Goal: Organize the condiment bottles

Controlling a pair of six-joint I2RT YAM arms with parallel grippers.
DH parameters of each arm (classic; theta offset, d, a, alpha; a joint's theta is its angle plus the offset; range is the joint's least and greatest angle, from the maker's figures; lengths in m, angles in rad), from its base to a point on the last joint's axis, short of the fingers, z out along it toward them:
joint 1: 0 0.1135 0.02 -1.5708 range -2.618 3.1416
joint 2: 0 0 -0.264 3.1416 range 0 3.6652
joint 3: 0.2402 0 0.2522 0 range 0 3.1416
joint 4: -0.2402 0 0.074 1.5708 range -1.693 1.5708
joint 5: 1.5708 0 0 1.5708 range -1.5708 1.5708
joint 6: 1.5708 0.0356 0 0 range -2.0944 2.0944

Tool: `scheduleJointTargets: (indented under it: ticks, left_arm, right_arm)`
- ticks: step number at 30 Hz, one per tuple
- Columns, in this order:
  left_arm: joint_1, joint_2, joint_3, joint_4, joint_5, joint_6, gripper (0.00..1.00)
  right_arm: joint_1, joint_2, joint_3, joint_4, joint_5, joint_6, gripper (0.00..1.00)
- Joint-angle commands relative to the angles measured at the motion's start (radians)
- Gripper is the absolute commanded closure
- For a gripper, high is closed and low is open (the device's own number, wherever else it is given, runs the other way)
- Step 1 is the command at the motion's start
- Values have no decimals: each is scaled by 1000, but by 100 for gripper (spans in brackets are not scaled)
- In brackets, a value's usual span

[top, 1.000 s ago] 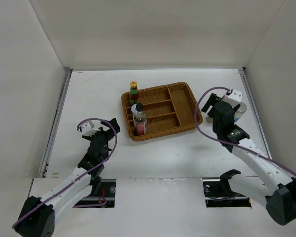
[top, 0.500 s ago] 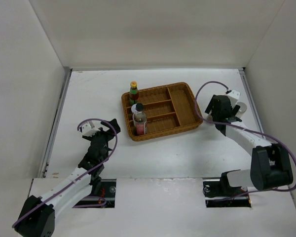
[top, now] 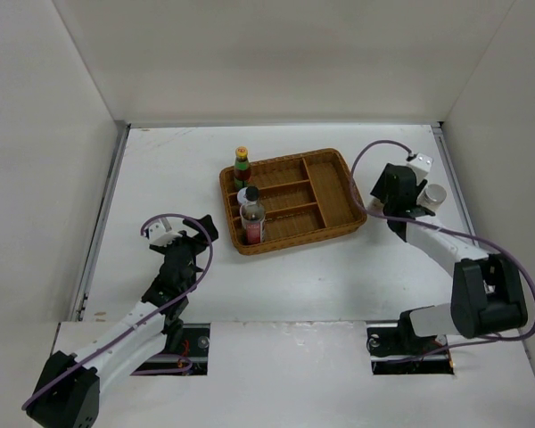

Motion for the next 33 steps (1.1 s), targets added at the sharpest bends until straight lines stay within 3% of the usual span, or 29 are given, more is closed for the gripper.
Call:
scheduleJointTargets:
  ticks: [1, 5, 10, 19, 33]
  left_arm:
    - [8, 0, -6, 30, 10, -12, 0]
    - [8, 11, -6, 35, 10, -14, 0]
    - [9, -1, -7, 32, 10, -14, 0]
    - [12, 11, -7, 36, 16, -17, 0]
    - [13, 2, -11, 36, 16, -23, 0]
  right_arm:
    - [68, -119, 90, 86, 73, -48, 52]
    - [147, -92, 188, 80, 72, -95, 52]
    - [220, 82, 349, 105, 26, -137, 51]
    - [236, 347, 582, 111, -76, -146, 50]
    - [237, 571, 691, 112, -85, -135, 44]
